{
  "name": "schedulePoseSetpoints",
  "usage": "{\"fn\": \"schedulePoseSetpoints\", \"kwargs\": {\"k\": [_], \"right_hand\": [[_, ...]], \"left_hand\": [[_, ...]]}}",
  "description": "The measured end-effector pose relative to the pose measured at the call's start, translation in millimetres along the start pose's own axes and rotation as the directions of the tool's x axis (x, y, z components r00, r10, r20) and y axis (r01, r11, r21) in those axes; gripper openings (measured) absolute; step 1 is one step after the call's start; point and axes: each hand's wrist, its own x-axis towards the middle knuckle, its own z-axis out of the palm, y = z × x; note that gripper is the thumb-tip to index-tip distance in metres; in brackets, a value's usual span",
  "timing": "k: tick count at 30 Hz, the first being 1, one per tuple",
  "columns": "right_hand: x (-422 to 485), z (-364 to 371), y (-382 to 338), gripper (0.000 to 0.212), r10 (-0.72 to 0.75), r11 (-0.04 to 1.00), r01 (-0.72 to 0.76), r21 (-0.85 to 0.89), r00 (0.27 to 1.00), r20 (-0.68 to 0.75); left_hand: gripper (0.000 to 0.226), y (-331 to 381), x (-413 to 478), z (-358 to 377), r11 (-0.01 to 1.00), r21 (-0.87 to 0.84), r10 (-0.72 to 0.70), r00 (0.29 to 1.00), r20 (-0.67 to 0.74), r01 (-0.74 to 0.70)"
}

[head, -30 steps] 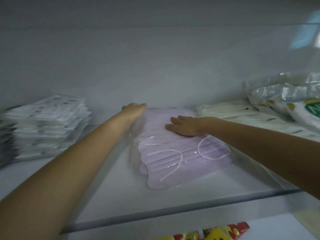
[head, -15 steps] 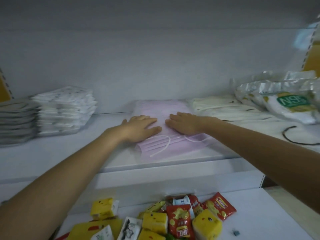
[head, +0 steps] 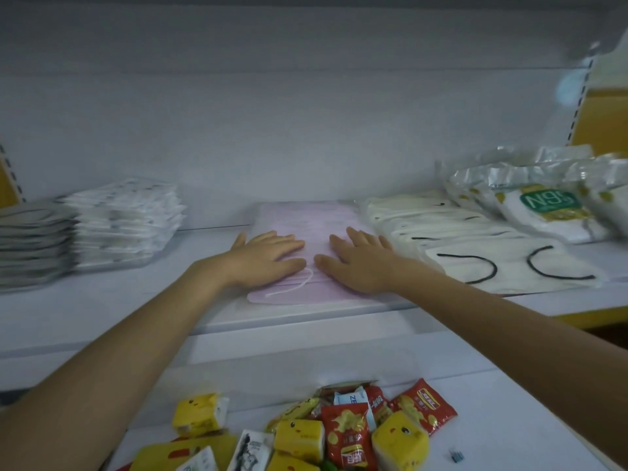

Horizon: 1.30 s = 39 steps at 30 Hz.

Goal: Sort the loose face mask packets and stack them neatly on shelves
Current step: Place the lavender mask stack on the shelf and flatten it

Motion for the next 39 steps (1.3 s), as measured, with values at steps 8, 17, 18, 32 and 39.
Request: {"fn": "schedulePoseSetpoints", "kwargs": {"k": [8,17,18,32,39], "right_hand": [[-5,-1,8,0.066,-0.086,0.993,0.094,-0.072,0.990,0.112],[-2,-3,5,0.065,-0.049,0.997,0.058,-0.046,0.981,0.189],[1,-6,6,0.065,-0.052,0.998,0.060,-0.031,0.976,0.212],[105,-22,29,0.053,0.012,0.988,-0.028,0.149,0.994,0.107],[116,-4,33,0.056,-0.014,0.999,0.004,0.042,0.970,0.243]], "left_hand": [[0.069,3,-9,11,0.999,0.016,0.039,0.998,0.043,-0.040],[0.067,7,-9,8,1.000,0.006,0.009,0.995,0.101,-0.009],[0.064,5,-5,4,1.000,0.023,0.005,0.997,0.078,-0.007],[0.054,-27,76,-10,0.996,-0.054,-0.063,0.997,0.040,0.065],[0.053,-25,93,-1,0.998,-0.012,-0.056,0.984,0.171,0.059]]}}
